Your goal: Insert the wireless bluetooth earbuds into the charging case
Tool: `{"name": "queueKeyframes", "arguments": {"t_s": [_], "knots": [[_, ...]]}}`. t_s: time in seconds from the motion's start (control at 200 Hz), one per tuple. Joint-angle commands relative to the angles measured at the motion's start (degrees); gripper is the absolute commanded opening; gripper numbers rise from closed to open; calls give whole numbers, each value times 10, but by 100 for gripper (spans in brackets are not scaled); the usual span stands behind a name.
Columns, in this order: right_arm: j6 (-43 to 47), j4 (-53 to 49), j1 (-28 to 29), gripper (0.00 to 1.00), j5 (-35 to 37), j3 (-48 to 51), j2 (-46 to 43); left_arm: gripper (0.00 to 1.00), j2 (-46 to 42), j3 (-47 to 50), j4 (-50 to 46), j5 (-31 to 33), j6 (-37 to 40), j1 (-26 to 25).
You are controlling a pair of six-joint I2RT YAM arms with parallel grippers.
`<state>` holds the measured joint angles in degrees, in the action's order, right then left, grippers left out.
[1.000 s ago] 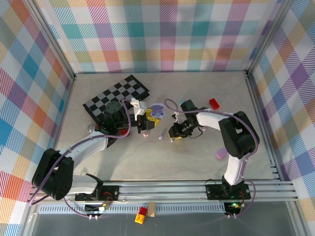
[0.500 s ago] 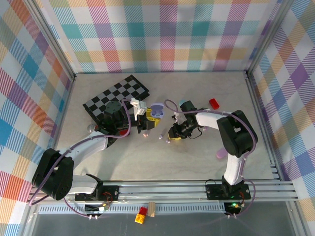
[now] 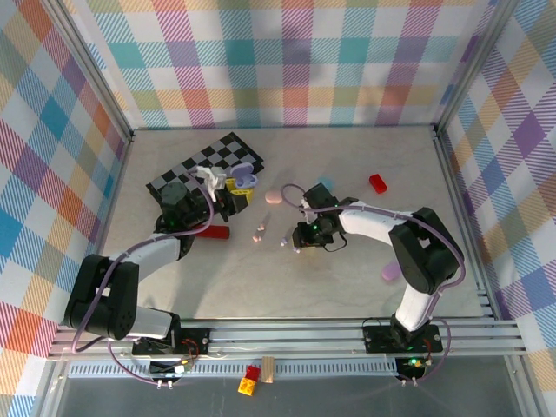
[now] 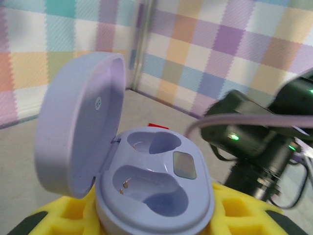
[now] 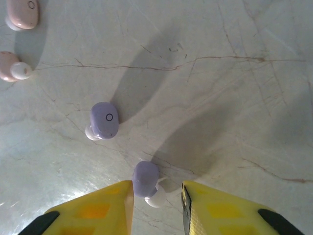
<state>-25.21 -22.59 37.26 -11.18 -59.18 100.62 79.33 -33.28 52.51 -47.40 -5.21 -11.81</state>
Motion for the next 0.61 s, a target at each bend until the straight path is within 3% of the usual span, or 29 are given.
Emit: {"name": "queueKeyframes", "arguments": {"t_s": [0.0, 0.105, 0.6], "knots": [[-38, -30, 31, 32, 106, -17, -11, 31, -2, 8, 89, 4, -28, 24], [-49, -53, 48, 32, 149, -34, -2, 31, -5, 14, 103, 5, -35, 41], [-46, -95, 91, 31, 184, -98, 54, 31, -7, 19, 113, 8, -35, 56]]}}
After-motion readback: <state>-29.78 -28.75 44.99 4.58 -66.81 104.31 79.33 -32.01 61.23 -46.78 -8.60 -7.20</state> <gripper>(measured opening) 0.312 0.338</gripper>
